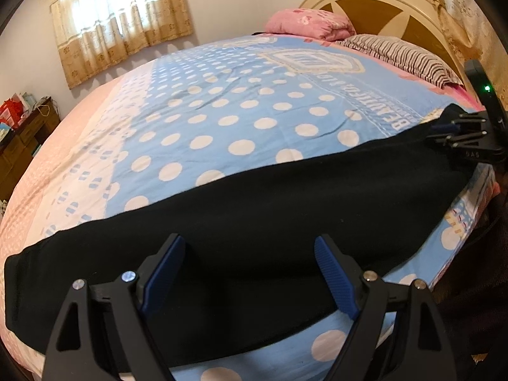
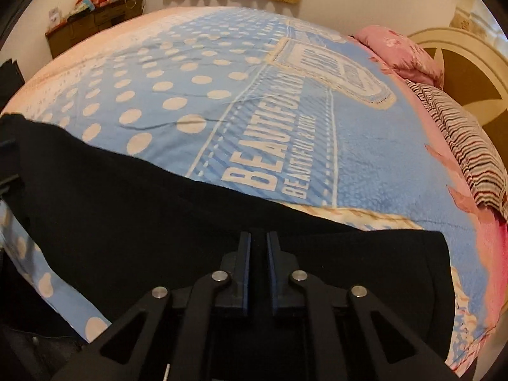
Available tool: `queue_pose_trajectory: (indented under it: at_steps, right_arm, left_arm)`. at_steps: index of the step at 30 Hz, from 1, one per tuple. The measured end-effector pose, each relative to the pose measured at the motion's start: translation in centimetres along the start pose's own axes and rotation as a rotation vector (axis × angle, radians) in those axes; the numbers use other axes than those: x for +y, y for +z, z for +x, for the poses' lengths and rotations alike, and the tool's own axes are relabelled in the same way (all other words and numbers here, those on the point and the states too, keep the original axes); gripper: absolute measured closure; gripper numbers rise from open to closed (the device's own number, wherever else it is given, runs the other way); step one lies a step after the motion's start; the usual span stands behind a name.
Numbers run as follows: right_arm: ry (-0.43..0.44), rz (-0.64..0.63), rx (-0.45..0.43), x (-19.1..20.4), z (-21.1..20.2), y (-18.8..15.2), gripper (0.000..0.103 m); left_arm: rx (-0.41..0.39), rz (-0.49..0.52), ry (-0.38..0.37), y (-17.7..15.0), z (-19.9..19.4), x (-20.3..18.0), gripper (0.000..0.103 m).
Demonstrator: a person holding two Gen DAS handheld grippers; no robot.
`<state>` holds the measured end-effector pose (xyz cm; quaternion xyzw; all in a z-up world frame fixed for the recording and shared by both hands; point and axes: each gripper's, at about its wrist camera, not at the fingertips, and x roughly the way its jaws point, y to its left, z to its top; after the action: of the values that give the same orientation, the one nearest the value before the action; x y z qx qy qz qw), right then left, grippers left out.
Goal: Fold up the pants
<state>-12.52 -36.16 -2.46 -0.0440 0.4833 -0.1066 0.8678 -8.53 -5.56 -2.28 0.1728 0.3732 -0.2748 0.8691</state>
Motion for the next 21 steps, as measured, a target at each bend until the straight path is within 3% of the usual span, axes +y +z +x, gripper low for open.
queue_pose_trajectory:
  at_steps: [7, 13, 16, 18, 20, 21]
  right_arm:
    - [0.010, 0.201, -0.186, -0.8, -1.4, 0.4, 0.096]
    - [0.042, 0.201, -0.128, -0.6, 2.3, 0.6, 0.093]
    - [0.156, 0.291, -0.156, -2.4, 1.1, 0.3, 0.089]
    - [0.245, 0.419, -0.241, -4.8, -1.7, -0.6, 0.086]
    - [0.219, 0.491, -0.323, -6.4, -4.5, -2.0, 0.073]
    - [0.189, 0.532, -0.365, -7.2, -6.1, -3.1, 0.053]
  left_arm:
    - [0.005, 0.010, -0.015, -0.1, 0.2, -0.5, 0.016]
    - [-0.001, 0.010, -0.006, 0.1, -0.1, -0.4, 0.016]
    - [0.002, 0.010, -0.007, 0.1, 0.0, -0.5, 0.016]
    - [0.004, 0.015, -0.009, 0.0, 0.0, -0.6, 0.016]
    - [0.003, 0.021, -0.011, 0.1, 0.1, -0.6, 0.016]
    - [0.001, 0.021, -0.014, 0.0, 0.0, -0.6, 0.016]
